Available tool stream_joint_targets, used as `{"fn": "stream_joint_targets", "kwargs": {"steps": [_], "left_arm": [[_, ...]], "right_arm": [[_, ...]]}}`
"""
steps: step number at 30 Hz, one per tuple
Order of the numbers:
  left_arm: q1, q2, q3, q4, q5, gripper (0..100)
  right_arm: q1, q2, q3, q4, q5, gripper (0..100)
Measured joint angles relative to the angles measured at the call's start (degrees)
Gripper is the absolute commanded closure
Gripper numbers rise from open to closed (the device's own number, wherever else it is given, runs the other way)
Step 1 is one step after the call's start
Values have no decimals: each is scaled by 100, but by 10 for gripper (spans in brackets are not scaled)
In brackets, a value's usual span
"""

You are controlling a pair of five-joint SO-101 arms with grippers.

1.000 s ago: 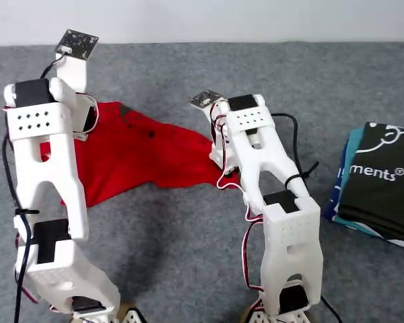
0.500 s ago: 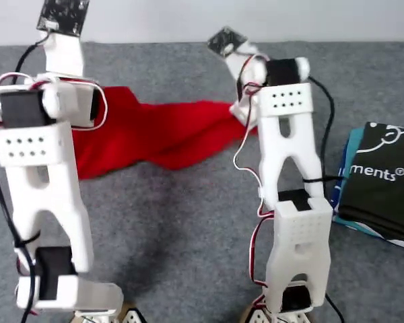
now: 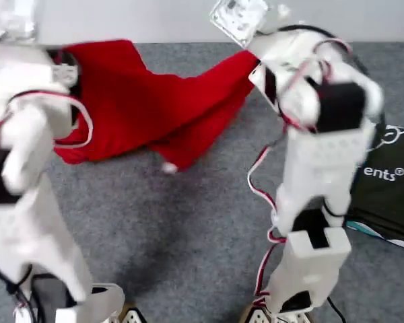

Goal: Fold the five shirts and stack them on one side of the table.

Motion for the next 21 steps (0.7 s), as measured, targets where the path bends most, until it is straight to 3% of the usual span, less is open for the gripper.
{"fn": "stream_joint_targets", "kwargs": {"steps": [9,21], "left_arm": [[0,-651,-870,-624,-1064,995],[0,-1776,-1301,-1336,-2013,995]], "right_arm": [[492,-668,-1257,0,360,988],[1556,-1609,-1327,0,369,988]]}}
